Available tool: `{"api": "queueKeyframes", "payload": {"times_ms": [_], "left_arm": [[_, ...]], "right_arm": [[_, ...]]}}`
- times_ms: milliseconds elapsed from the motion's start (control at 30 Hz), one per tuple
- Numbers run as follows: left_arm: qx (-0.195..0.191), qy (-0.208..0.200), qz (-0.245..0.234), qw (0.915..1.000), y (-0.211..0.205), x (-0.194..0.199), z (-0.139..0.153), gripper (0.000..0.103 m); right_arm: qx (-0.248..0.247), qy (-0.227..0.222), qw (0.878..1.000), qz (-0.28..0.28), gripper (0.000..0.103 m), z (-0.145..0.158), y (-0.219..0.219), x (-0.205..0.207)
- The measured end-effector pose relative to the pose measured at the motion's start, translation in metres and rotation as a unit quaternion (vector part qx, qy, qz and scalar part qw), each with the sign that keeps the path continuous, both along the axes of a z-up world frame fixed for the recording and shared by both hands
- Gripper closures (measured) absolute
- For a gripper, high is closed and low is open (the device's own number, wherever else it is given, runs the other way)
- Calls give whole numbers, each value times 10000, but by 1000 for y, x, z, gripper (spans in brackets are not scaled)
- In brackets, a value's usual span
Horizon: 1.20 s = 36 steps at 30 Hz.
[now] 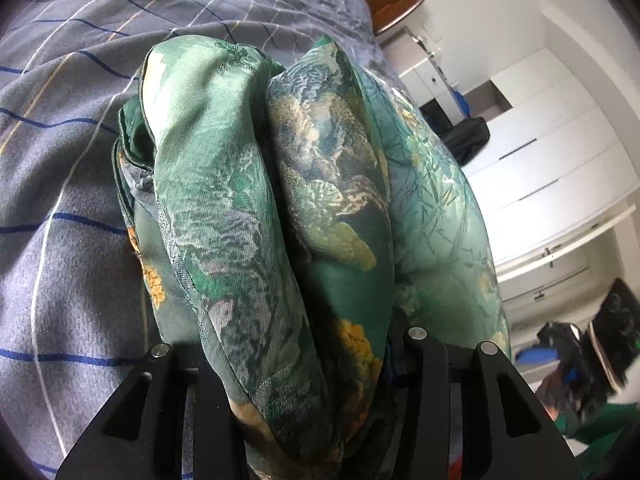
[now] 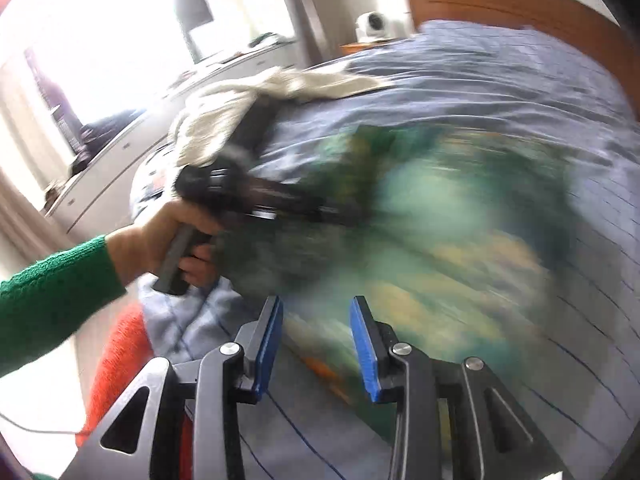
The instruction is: Fold large clothes
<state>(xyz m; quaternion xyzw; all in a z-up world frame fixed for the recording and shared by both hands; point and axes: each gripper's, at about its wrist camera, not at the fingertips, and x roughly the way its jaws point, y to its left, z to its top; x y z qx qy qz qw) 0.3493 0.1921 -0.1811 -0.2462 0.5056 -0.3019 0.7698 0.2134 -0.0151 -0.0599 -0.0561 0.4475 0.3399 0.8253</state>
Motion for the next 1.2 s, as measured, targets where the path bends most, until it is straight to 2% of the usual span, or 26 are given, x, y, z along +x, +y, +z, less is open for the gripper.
{"api": "queueKeyframes", "payload": {"times_ms": [67, 133, 200, 267, 367, 467, 500, 600, 667, 700, 733, 767, 833, 933, 1000, 1067, 1200], "left_arm": [[-20, 6, 9, 10000, 0, 0, 0, 59], [-57, -5, 20, 10000, 0, -2, 1, 59], [-1, -33, 42, 10000, -1, -3, 3, 58], [50, -54, 64, 10000, -1, -3, 5, 58], [0, -51, 151, 9999, 1, -3, 6, 58], [19, -29, 215, 9998, 2, -4, 10, 58], [56, -36, 231, 9997, 3, -6, 13, 58], [168, -55, 306, 9994, -2, -9, 21, 53], [280, -26, 387, 9989, -5, -9, 30, 46], [340, 0, 399, 9986, -7, -9, 35, 43], [396, 31, 400, 9984, -7, -10, 42, 37], [486, 44, 413, 9980, -7, -11, 51, 32], [680, -7, 514, 9964, 3, -18, 65, 30], [284, -94, 959, 9949, 43, -30, 69, 19], [-124, -2, 1137, 9934, 65, -33, 58, 19], [-552, 120, 1112, 9922, 73, -32, 42, 19], [-1134, 243, 824, 9898, 63, -21, 17, 19]], "right_arm": [[-137, 118, 9995, -262, 68, -6, -31, 0], [-115, 363, 9982, -456, 70, -28, -51, 8], [-194, 630, 9964, -525, 71, -50, -50, 16], [-419, 542, 9964, -492, 71, -70, -41, 21], [-578, 376, 9965, -479, 71, -82, -35, 19], [-604, 525, 9950, -593, 71, -67, -36, 23], [-642, 439, 9946, -695, 68, -51, -33, 21], [-503, -257, 9962, -660, 66, -10, -11, 12], [-125, -490, 9982, -338, 66, 2, 16, 9], [19, -527, 9984, -203, 66, 2, 29, 11], [113, -515, 9986, -73, 67, -5, 43, 13], [65, -400, 9992, -34, 67, -18, 58, 20], [-27, -198, 9998, -41, 67, -41, 64, 28], [-2, -188, 9998, -63, 68, -53, 63, 29], [77, -86, 9999, -104, 70, -51, 57, 32], [83, -58, 9999, -95, 70, -53, 59, 36], [46, -94, 9999, -102, 70, -53, 59, 37]]}}
